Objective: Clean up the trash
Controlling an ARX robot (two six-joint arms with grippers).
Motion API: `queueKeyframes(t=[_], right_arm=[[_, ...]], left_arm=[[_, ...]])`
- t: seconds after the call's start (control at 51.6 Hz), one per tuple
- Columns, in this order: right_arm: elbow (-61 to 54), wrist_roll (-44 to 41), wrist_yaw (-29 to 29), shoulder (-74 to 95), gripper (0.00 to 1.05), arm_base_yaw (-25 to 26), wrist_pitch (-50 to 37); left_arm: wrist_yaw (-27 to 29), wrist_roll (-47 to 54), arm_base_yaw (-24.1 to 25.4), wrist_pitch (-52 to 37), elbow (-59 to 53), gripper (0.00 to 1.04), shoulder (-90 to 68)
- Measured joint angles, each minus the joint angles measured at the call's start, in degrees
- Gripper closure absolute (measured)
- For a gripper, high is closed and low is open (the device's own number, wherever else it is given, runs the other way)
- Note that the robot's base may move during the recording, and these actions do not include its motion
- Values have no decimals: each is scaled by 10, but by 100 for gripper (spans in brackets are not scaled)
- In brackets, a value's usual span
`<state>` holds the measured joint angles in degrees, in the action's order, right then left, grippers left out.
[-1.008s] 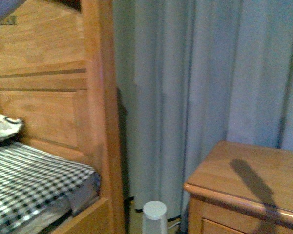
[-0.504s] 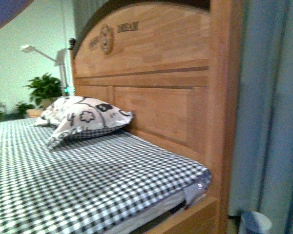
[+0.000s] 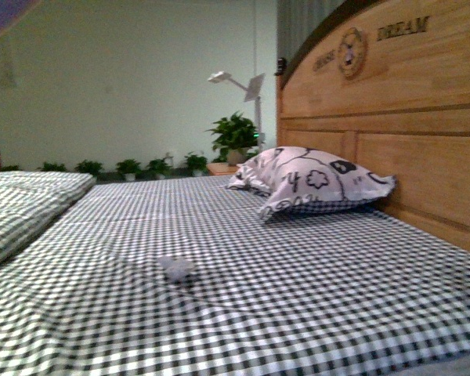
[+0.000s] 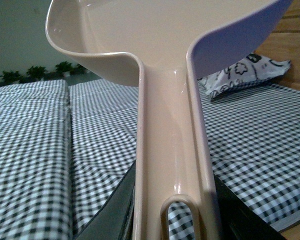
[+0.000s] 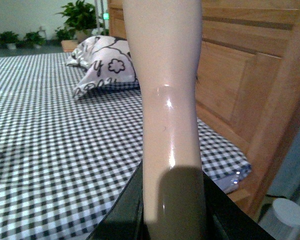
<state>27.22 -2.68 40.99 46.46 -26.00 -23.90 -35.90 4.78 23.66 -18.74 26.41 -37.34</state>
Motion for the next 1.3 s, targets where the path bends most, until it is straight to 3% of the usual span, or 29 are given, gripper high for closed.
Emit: queueKeyframes(t=[0.601,0.698,0.814,1.066,1.202,1.299], right_arm=[[-2,-2,1,2,84,-1,0],[-2,-2,0,2,84,-1,0],[-2,-2,0,2,84,-1,0],[-2,-2,0,2,84,0,0],[-2,-2,0,2,84,0,0],[-2,-2,0,2,84,0,0]], left_arm=[[-6,-1,0,5,2,78,0],[-74,3,10,206,81,78,-35],[-110,21,11,361,138,78,-85],[-184,156,5,452,247,78,-231],[-168,247,-5,440,296,78,-314],[-122,316,-15,412,333,78,-385]])
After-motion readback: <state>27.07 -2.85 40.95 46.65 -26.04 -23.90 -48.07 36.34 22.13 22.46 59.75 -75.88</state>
